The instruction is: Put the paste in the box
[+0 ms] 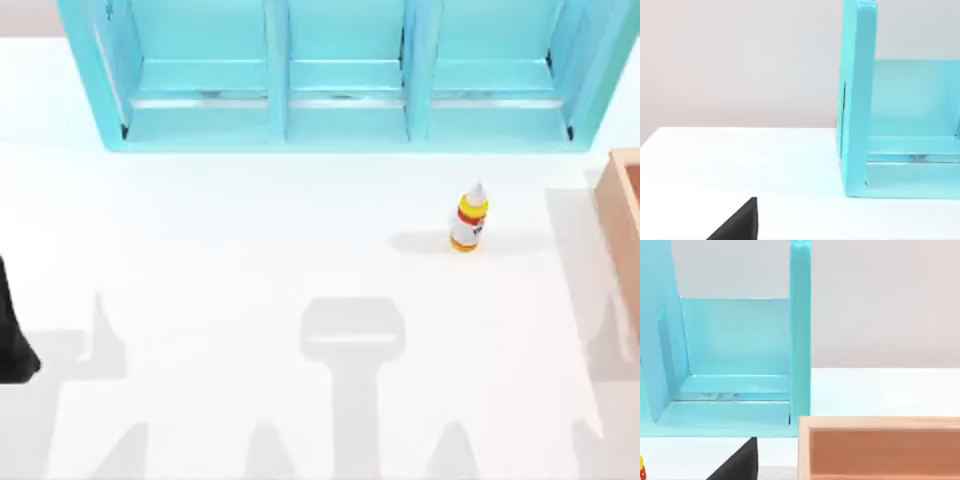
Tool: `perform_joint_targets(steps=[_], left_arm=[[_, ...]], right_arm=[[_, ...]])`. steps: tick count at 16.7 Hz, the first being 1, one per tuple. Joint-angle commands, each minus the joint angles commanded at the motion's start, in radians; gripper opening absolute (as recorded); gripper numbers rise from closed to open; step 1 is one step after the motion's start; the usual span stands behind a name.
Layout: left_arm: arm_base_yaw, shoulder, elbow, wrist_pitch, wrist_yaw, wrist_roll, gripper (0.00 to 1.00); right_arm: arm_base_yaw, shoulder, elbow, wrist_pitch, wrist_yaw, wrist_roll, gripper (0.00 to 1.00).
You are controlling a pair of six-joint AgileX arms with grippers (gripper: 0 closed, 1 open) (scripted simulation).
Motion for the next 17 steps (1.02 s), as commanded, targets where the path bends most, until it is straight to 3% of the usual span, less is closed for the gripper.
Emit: perform_joint_targets(steps=[7,17], left_arm=[[0.000,0.000,0.000,0.000,0.000,0.000,1.00],[0.000,0.000,0.000,0.000,0.000,0.000,1.00]], right_arm=[[0.074,0.145,0.016,0.091,0.065,0.036,1.00],[0.437,0.983,0.117,0.630,0.406,0.175,1.00]])
